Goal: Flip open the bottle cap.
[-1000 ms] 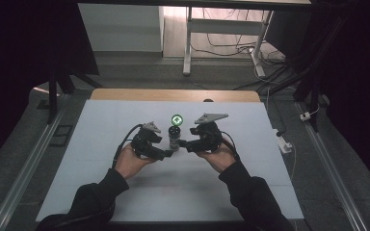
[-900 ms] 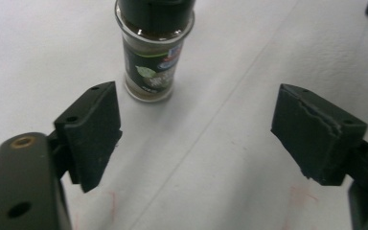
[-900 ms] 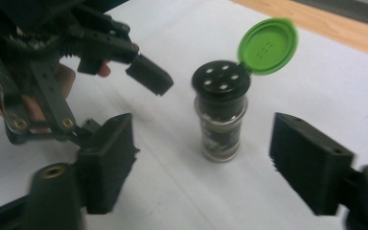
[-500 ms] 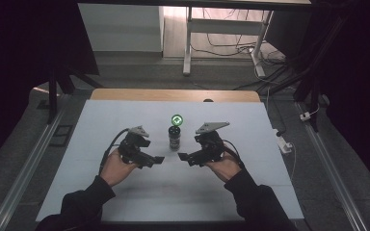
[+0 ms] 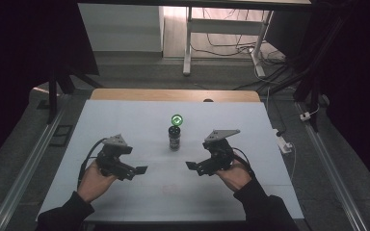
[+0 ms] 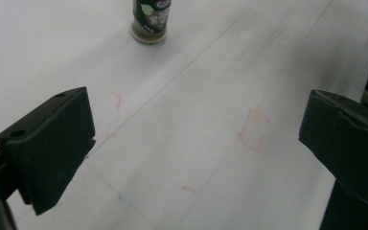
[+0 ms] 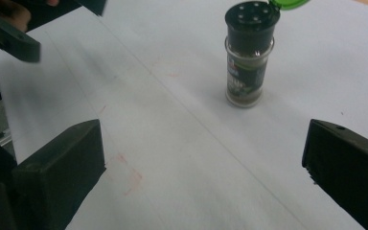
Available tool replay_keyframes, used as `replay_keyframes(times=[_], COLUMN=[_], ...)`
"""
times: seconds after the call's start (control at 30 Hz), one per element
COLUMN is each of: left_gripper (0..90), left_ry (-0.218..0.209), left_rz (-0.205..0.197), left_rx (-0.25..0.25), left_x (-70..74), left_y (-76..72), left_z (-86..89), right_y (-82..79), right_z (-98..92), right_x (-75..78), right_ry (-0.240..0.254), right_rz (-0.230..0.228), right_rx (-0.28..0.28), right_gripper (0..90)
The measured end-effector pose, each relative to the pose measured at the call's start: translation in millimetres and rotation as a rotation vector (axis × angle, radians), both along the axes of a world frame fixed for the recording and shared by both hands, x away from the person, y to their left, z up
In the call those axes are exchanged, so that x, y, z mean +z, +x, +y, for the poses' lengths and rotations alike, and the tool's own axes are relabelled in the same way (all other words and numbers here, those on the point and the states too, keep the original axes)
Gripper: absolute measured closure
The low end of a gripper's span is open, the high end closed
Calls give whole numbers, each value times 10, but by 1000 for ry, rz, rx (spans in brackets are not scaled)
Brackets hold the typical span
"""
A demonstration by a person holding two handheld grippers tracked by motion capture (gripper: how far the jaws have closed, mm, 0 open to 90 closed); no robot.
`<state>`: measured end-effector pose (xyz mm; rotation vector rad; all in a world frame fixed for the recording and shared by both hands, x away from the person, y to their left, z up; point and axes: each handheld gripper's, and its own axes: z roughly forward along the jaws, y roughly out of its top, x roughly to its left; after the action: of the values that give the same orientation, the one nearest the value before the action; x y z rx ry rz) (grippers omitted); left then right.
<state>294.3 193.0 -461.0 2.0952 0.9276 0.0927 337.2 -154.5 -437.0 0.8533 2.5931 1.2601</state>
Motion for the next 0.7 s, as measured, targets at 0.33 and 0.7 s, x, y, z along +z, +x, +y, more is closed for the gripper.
replay_keyframes(times=[0.33,0.7], left_gripper=[0,0], left_ry=[-33,-61], left_rz=[-27,-38], left_rx=[55,119], left_x=[13,8], left_y=[-294,-579], left_z=[277,571], right_y=[-194,-399], right_z=[-267,-672], right_x=[-9,-23], right_ry=[6,33], right_rz=[-21,-28], right_rx=[-52,-141], right_gripper=[0,0])
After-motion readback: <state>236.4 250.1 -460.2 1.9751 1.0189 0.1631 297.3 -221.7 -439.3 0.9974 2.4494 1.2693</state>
